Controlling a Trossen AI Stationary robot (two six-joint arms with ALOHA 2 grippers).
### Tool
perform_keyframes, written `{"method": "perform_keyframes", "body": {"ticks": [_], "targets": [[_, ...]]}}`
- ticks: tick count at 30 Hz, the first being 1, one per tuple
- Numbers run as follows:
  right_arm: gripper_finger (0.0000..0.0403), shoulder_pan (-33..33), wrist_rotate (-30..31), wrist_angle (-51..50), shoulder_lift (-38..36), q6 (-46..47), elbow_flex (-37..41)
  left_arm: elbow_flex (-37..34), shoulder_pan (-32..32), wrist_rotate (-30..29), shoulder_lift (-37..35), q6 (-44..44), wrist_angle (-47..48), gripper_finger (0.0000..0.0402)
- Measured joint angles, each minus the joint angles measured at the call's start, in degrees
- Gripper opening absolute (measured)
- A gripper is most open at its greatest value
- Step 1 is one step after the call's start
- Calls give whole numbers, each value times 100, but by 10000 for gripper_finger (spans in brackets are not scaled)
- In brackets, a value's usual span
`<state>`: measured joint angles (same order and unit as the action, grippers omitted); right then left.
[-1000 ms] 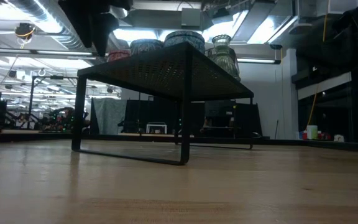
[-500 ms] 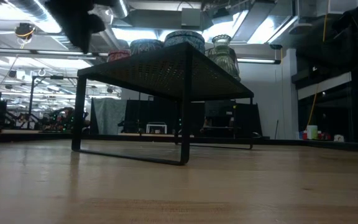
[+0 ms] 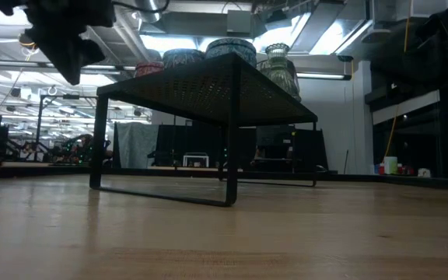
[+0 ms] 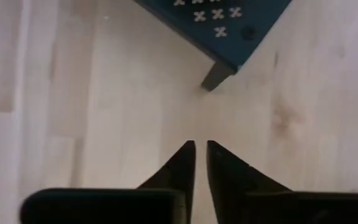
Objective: Pick & Place candle stick holders
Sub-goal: Return to Home Position
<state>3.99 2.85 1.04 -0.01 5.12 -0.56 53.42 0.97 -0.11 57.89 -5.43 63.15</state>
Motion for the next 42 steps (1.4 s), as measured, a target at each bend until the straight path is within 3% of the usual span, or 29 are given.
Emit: {"method": "perform_keyframes", "body": {"ticks": [6,17,29,42], "targets": [[48,2,0,0,0,1,1,-799,0,182,-611,-460,-920,3],[48,2,5,0,0,0,2,-2107,0,-46,-1613,-492,-2893,2],[48,1,7,0,0,1,1,-3231,0,-256,-2825,-489,-3822,3],[48,0,4,0,0,1,0,-4273,0,-308,-3448,-438,-5684,5]]}}
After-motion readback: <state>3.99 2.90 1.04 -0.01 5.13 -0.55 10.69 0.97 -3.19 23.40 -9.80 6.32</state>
